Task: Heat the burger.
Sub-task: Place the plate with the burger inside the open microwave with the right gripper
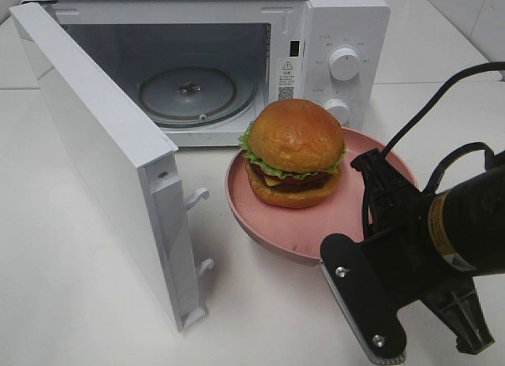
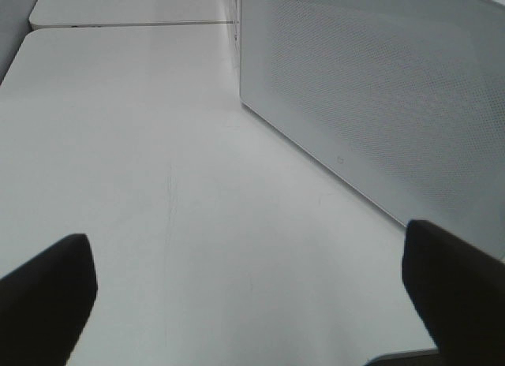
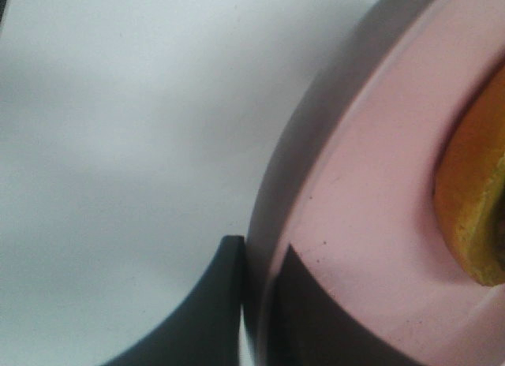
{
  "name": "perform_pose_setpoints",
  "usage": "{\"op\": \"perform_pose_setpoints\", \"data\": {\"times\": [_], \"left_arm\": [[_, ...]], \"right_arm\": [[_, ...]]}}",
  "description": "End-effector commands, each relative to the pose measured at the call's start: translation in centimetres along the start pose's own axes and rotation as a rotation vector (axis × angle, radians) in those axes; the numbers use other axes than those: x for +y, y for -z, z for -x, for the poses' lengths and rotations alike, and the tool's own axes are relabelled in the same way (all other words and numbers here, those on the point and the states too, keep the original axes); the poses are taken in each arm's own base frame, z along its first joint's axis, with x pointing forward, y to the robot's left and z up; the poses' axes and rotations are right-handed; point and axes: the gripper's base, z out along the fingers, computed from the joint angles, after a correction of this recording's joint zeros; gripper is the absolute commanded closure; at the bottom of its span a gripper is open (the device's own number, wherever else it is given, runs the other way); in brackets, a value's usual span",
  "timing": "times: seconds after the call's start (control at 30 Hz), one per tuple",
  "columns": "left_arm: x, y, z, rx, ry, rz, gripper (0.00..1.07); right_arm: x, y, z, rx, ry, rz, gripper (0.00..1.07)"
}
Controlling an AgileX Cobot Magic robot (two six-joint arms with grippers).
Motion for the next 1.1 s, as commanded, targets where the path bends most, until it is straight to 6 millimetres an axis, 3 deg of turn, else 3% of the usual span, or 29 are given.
{"op": "perform_pose_setpoints", "data": {"times": [0.03,0.33,0.67,0.9,1.1], "left_arm": [[0.0,0.1,0.0,-0.003,0.006,-0.004,0.09],[0.0,0.1,0.0,-0.003,0.006,-0.004,0.09],[0.0,0.1,0.0,-0.003,0.006,-0.004,0.09],[0.0,0.1,0.0,-0.003,0.006,-0.004,0.09],[0.0,0.1,0.0,-0.003,0.006,-0.004,0.09]], "right_arm": [[-0.9,-0.1,-1.0,-0.058,0.063,-0.032,1.07],[-1.3,-0.6,-2.1,-0.132,0.152,-0.025,1.07],[-3.6,-0.2,-4.2,-0.163,0.196,-0.072,1.07],[-3.8,-0.3,-4.5,-0.167,0.208,-0.092,1.07],[-5.2,0.3,-4.4,-0.17,0.188,-0.16,1.07]]}}
